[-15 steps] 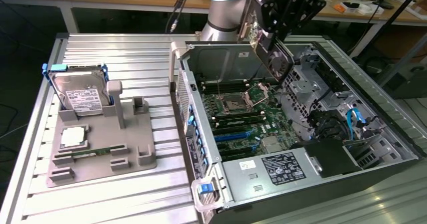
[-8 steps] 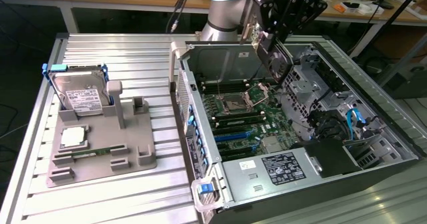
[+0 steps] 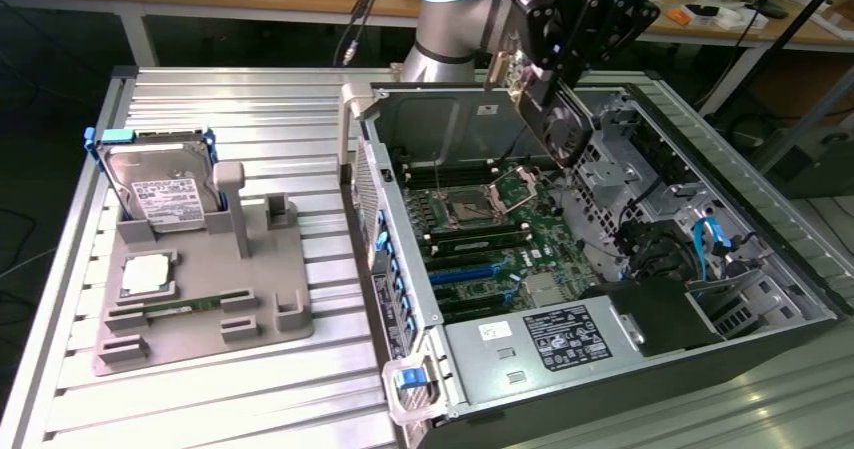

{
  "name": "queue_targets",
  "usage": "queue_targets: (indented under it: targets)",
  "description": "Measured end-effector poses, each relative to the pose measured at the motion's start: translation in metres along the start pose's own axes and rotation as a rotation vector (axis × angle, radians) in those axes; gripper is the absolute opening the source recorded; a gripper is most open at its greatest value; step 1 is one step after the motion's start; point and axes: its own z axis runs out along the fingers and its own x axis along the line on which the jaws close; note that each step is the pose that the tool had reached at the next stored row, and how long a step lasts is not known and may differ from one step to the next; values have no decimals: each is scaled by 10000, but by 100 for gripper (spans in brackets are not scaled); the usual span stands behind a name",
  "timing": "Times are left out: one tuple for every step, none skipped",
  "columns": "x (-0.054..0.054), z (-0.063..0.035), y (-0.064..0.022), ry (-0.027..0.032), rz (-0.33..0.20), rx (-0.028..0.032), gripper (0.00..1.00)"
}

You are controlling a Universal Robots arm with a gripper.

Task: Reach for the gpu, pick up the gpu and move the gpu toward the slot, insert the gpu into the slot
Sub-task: 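Insert the gpu into the slot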

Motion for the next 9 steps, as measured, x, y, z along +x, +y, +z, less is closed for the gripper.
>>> queue_targets:
  targets:
    - [-7, 1, -1, 1, -228, -4, 27]
    - [-10, 1, -1, 2, -348, -5, 27]
    - [-19, 1, -2, 4, -667, -9, 27]
    - [-24, 1, -2, 5, -841, -10, 27]
    - [-28, 1, -2, 6, -997, -12, 27]
    - [-31, 2, -3, 6, -1149, -13, 27]
    - [-34, 2, -3, 7, -1313, -16, 27]
    - [-37, 2, -3, 8, -1462, -17, 27]
    - [-39, 2, -3, 9, -1617, -19, 27]
